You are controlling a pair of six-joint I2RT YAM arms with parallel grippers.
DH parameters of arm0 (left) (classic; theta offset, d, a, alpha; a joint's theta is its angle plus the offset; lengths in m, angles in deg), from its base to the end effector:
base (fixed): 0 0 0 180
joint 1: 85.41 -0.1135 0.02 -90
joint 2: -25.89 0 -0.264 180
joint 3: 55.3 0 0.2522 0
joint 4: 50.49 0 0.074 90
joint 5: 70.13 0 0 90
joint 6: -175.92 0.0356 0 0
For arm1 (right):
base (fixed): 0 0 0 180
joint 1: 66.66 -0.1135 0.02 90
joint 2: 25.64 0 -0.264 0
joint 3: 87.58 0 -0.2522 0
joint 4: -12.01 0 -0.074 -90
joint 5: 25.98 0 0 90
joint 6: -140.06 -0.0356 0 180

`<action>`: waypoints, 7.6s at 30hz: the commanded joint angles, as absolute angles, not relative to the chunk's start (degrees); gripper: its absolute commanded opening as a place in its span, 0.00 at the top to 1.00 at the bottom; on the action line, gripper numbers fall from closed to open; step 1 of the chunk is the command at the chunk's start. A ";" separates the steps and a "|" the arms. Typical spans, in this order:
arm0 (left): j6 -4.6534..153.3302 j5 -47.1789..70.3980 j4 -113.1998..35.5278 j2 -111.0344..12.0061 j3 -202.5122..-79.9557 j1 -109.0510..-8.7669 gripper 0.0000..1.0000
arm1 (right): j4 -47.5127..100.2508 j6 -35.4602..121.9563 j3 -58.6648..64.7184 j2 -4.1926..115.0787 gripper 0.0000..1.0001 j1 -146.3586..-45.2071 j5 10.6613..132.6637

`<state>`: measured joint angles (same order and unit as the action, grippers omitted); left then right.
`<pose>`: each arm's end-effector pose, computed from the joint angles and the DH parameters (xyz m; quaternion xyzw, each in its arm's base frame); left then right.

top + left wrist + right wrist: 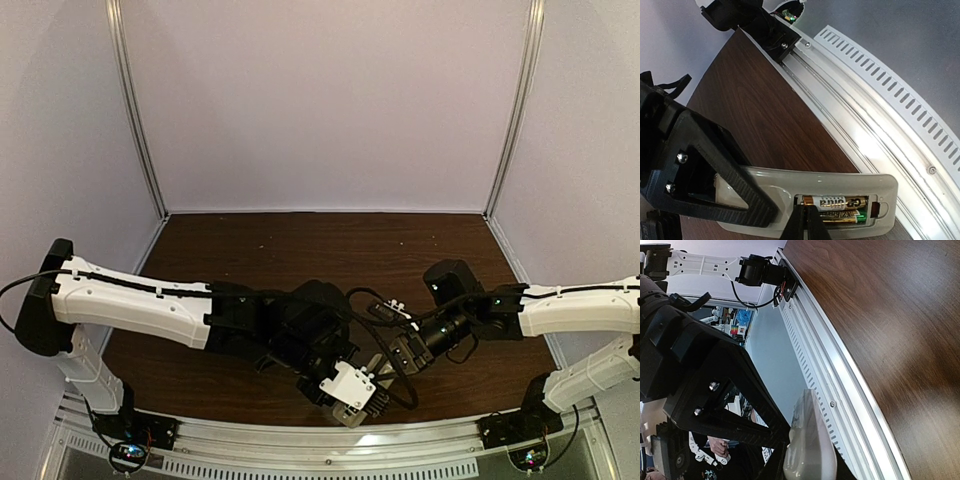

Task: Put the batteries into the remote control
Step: Load the battery into the battery compartment, then pick up the battery cover at the center of the board, then place the battery cover on the remote control without the battery cover.

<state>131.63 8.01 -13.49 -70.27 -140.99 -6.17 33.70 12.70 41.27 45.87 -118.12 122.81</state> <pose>0.0619 -0.3648 0.2499 0.8393 0.3951 -0.1962 0.3176 0.1266 0.2078 0.2142 0.2956 -0.7656 -0.5681 0.0609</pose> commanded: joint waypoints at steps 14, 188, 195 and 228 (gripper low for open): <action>133.31 12.89 -10.41 -75.26 -142.75 -2.95 0.93 | 29.45 12.00 38.07 44.58 1.00 -118.34 125.25; 97.73 18.89 -8.63 -75.09 -148.30 -16.23 0.78 | -18.62 -8.92 61.64 51.27 1.00 -99.59 119.97; 97.70 18.90 -7.92 -76.56 -149.41 -15.90 0.78 | -20.37 -10.11 61.96 52.16 1.00 -100.48 118.99; 94.47 19.87 -7.04 -79.49 -151.77 -15.86 0.77 | -24.83 -13.38 64.50 51.31 1.00 -103.23 111.77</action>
